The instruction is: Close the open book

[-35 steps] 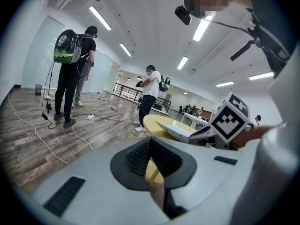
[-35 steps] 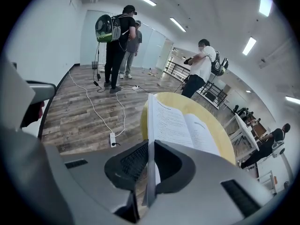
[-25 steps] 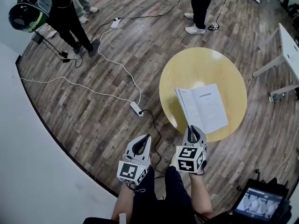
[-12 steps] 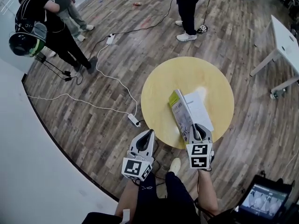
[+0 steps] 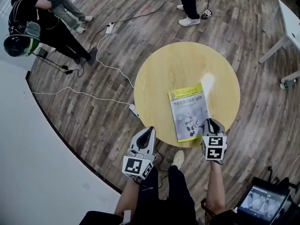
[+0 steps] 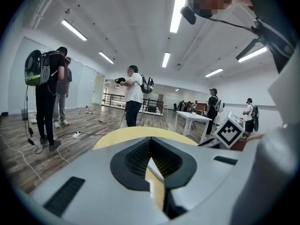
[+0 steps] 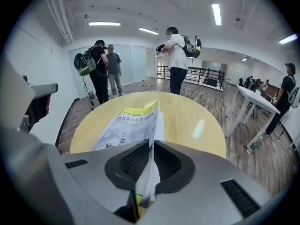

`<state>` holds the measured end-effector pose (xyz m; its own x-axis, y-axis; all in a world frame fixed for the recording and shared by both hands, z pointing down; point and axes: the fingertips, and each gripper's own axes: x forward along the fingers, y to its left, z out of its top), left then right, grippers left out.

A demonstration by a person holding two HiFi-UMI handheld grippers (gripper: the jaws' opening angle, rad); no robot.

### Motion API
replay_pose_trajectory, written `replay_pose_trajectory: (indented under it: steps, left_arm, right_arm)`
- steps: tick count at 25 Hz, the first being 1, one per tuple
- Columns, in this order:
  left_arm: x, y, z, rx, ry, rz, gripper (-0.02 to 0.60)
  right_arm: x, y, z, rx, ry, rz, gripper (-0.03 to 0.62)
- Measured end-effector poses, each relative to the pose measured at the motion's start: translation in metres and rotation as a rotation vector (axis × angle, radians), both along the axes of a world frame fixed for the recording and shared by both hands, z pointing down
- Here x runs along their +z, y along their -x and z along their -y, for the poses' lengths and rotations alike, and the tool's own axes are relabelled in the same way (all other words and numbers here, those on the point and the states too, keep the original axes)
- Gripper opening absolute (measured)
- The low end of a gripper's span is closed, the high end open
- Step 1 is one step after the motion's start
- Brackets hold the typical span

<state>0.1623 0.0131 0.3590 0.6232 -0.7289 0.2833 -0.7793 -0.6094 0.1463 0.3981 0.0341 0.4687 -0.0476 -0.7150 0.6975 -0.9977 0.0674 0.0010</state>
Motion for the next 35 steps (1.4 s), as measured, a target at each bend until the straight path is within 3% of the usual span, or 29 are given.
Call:
replay_pose_trajectory:
  steps: [12,19,26,35]
  left_arm:
    - [0.051,-0.012,-0.002,0.038,0.058,0.008,-0.003]
    - [0.042,-0.005,-0.002,0.035,0.041,0.001,-0.003]
    - [-0.004,0.009,-0.003,0.028,-0.027,-0.018,-0.003]
    - [-0.148,0.043,-0.01,0.056,-0.207,-0.046,-0.003]
  right_arm:
    - [0.038,-0.014,-0.001,0.027,0.0,0.006,0.041]
    - [0.02,-0.021,-0.003,0.047,-0.031,-0.076,0.041]
    - [-0.064,0.01,0.007,0.029,-0.175,-0.069,0.041]
    - [-0.268,0.085,-0.015,0.017,-0.51,0.066,0.041]
